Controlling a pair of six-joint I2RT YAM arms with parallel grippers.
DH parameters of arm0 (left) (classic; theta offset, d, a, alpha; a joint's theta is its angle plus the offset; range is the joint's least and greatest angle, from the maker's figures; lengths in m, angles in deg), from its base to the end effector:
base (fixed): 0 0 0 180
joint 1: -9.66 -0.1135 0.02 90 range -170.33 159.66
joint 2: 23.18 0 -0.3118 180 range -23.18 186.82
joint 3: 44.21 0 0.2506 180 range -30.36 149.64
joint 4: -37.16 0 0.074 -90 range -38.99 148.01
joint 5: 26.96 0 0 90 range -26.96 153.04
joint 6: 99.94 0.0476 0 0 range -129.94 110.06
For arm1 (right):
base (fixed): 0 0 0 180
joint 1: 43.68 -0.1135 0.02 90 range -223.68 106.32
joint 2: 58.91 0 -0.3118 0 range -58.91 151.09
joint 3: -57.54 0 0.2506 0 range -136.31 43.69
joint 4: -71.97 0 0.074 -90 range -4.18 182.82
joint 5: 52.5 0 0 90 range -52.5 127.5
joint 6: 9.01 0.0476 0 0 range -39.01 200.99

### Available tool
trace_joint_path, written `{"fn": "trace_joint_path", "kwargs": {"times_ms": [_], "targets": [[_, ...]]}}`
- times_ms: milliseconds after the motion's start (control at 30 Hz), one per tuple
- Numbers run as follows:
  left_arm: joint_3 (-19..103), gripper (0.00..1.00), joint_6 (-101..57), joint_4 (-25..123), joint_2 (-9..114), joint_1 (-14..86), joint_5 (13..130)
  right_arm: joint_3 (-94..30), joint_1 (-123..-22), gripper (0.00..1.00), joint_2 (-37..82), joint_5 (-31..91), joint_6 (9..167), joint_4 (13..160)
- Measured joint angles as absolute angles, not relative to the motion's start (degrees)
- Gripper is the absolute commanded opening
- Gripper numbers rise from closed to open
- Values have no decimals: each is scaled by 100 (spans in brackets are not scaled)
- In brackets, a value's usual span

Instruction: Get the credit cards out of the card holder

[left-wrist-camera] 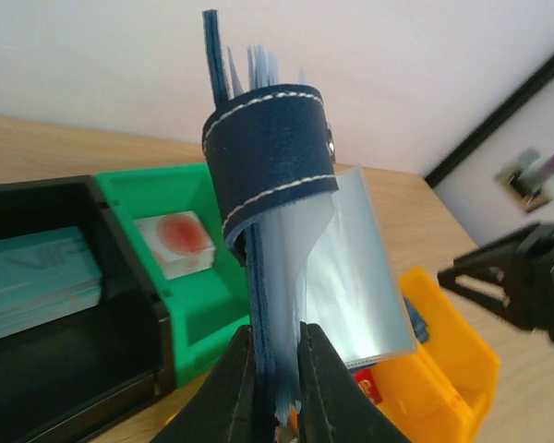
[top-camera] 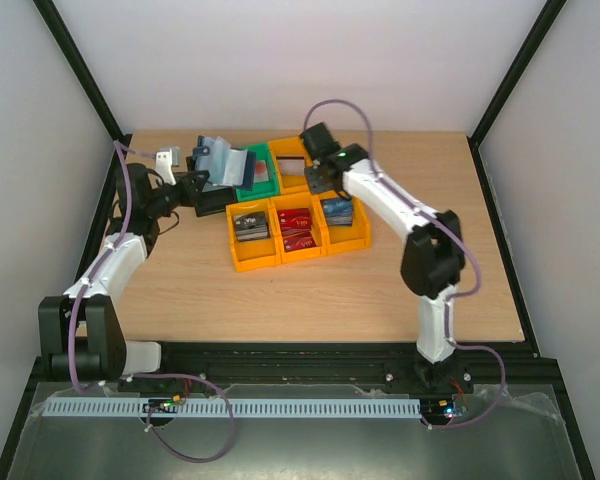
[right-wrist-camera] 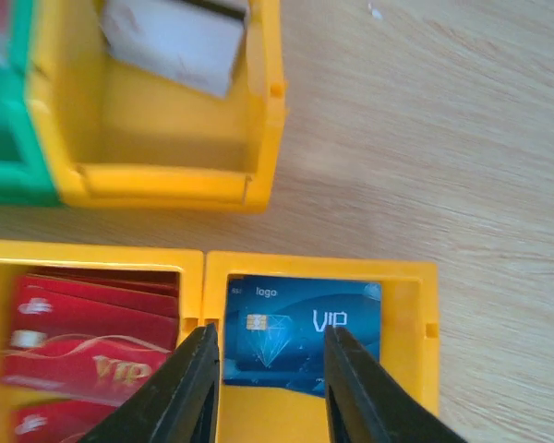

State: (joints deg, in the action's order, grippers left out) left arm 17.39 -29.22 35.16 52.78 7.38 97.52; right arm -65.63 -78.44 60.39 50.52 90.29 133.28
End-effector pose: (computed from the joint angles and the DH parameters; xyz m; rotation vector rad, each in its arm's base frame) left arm 0.2986 -0.0151 0.3296 0.1022 1.8064 -0.7475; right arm 0.4065 0.2691 0.3009 -0.4758 2.4892 0.0095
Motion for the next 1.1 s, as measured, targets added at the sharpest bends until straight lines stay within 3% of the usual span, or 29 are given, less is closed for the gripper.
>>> {"fn": "trace_joint_path", "kwargs": {"times_ms": [200,400,633,1100], "targets": [[1957,2,-2765,3299,5265,828,10735,-5905,-7123,50,4376,2414,9151,12126],[2032,2,-2680,3067,4865,1064,11244,-5885,-7090,58,3718,-117,9600,10382],[2025,2,-2361,2648,4109,1591,11207,-5841,-7300,99,3871,-801,10303,9488],[1841,2,-2361,2700,3578,1746,11107,-4965,-7451,97,3981,-2561,10587,8828]]}}
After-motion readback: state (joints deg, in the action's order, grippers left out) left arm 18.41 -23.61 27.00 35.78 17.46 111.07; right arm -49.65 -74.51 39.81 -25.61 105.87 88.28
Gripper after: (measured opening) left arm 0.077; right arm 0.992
